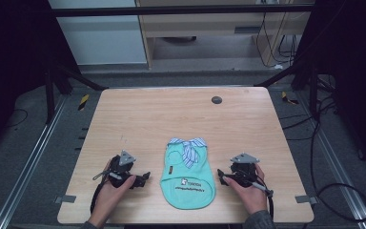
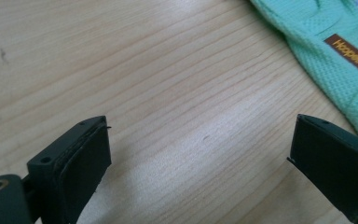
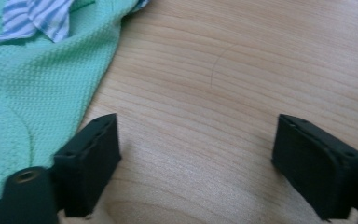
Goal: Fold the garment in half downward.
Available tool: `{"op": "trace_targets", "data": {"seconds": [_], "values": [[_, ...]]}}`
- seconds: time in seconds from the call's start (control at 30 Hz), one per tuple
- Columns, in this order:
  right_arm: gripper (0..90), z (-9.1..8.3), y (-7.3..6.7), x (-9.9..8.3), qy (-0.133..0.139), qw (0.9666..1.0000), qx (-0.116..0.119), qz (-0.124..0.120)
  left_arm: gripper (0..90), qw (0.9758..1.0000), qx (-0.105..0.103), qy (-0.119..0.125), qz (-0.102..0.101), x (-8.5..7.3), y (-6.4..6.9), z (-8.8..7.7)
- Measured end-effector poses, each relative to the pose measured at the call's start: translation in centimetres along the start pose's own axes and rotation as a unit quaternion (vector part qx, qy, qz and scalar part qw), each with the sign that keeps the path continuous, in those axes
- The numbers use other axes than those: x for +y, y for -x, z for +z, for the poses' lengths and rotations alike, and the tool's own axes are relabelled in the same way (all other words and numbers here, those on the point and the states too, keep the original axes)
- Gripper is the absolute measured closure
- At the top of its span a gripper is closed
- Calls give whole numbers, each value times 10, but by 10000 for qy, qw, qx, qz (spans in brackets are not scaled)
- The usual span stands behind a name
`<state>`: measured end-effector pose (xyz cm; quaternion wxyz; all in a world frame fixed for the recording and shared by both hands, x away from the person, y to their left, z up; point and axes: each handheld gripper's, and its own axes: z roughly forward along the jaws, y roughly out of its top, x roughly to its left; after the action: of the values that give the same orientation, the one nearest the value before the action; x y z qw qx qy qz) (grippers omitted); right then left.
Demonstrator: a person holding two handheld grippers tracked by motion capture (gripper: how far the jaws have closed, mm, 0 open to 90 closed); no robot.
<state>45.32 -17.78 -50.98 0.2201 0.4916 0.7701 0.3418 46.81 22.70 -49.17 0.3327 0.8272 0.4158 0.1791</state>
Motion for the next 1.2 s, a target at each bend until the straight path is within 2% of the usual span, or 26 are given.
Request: {"op": "trace_targets", "data": {"seconds": [0.1, 0.17, 0.2, 0.27, 0.3, 0.33, 0.4, 0.43, 0.5, 0.6, 0.63, 0.67, 0.73, 0.83, 0.93, 1.07, 1.2], "values": [[217, -1, 1, 7, -137, 9997, 30, -191, 48, 9999, -110, -45, 74, 13, -5, -4], [230, -2, 2, 10, -198, 9995, -3, -234, 49, 9998, -125, -60, 114, 17, -7, -5], [267, -2, 4, 18, -265, 9994, 8, -237, 53, 9996, -87, -113, 238, 26, -10, -6], [285, -2, 5, 22, -289, 9992, 23, -259, 55, 9995, -79, -122, 268, 30, -10, -6], [327, -2, 6, 30, -350, 9986, 43, -383, 56, 9994, -103, -122, 311, 39, -11, -5], [327, -2, 6, 30, -350, 9986, 43, -383, 57, 9994, -103, -122, 311, 39, -11, -5], [362, -1, 5, 38, -416, 9976, 24, -546, 57, 9992, -129, -128, 366, 46, -12, -4], [406, 1, 4, 46, -474, 9967, 70, -651, 58, 9988, -106, -146, 454, 51, -11, -2], [422, 2, 3, 48, -509, 9963, 89, -693, 60, 9983, -47, -147, 570, 57, -9, 0], [459, 5, 0, 56, -619, 9936, 114, -941, 63, 9963, 60, -252, 823, 63, -7, 1], [464, 6, 0, 57, -648, 9928, 118, -1001, 71, 9966, 27, -245, 787, 64, -8, 1], [489, 7, -1, 59, -689, 9927, 208, -968, 75, 9979, -102, -194, 615, 66, -8, 2], [512, 8, -2, 61, -670, 9925, 236, -995, 88, 9979, -149, -152, 612, 67, -7, 3], [546, 8, -5, 68, -618, 9924, 298, -1025, 110, 9967, -121, -143, 789, 75, 4, 9], [566, 9, -6, 72, -589, 9922, 339, -1042, 122, 9967, -183, -110, 780, 79, 7, 11], [606, 12, -4, 79, -643, 9914, 379, -1080, 131, 9965, -224, -193, 782, 87, 8, 17], [688, 19, 2, 89, -675, 9915, 403, -1040, 153, 9967, -284, -301, 700, 100, 5, 26]]}}
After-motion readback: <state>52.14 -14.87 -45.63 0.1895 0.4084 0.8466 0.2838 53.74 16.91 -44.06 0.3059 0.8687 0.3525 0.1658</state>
